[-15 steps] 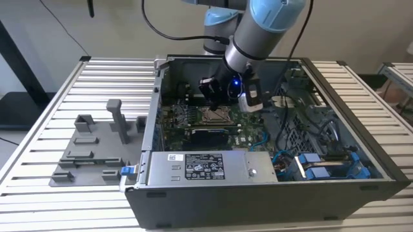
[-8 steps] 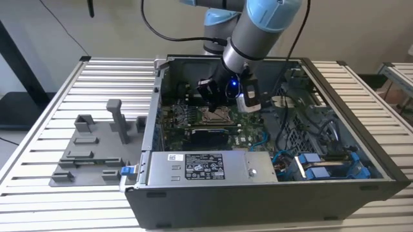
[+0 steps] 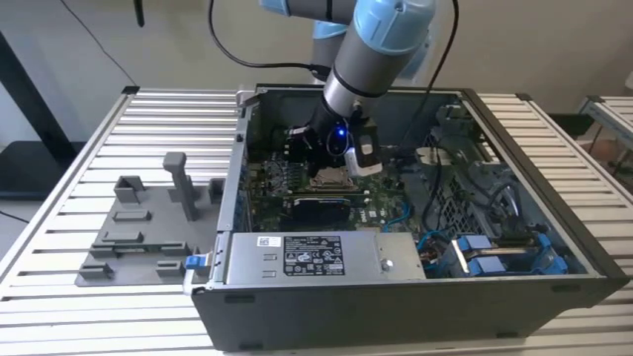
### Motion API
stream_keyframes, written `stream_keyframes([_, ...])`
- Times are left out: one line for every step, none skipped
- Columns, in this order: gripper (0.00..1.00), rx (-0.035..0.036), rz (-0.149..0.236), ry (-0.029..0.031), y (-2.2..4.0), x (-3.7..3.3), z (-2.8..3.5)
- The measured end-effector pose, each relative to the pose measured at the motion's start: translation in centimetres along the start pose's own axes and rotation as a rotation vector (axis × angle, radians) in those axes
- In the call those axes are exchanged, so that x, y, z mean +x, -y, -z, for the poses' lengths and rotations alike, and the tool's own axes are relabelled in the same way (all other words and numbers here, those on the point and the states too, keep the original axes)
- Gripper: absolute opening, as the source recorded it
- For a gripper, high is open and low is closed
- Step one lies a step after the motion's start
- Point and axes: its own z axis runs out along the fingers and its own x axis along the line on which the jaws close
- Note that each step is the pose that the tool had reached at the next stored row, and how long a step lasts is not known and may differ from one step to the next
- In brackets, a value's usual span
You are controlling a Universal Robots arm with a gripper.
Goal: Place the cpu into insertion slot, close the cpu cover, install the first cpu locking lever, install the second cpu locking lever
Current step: 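Install the second cpu locking lever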
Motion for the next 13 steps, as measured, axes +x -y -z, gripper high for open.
stream_keyframes([0.11, 0.0014, 0.000, 0.0001, 0.03, 0.08, -0.14])
stream_keyframes([0.11, 0.0025, -0.001, 0.0004, 0.06, 0.14, -0.29])
stream_keyframes([0.11, 0.0037, -0.001, 0.0006, 0.09, 0.18, -0.43])
stream_keyframes([0.11, 0.0044, -0.001, 0.0008, 0.11, 0.18, -0.55])
stream_keyframes([0.11, 0.0044, -0.001, 0.0008, 0.12, 0.16, -0.61])
stream_keyframes([0.11, 0.0046, -0.001, 0.0010, 0.12, 0.16, -0.61])
stream_keyframes([0.11, 0.0047, -0.001, 0.0010, 0.12, 0.16, -0.61])
stream_keyframes([0.11, 0.0045, -0.001, 0.0010, 0.13, 0.16, -0.65])
stream_keyframes([0.11, 0.0045, -0.001, 0.0009, 0.14, 0.15, -0.72])
stream_keyframes([0.11, 0.0048, -0.001, 0.0009, 0.14, 0.13, -0.83])
stream_keyframes([0.11, 0.0059, -0.002, 0.0012, 0.12, 0.13, -0.96])
stream_keyframes([0.11, 0.0077, -0.002, 0.0014, 0.11, 0.12, -1.07])
stream_keyframes([0.11, 0.0099, -0.002, 0.0016, 0.08, 0.12, -1.19])
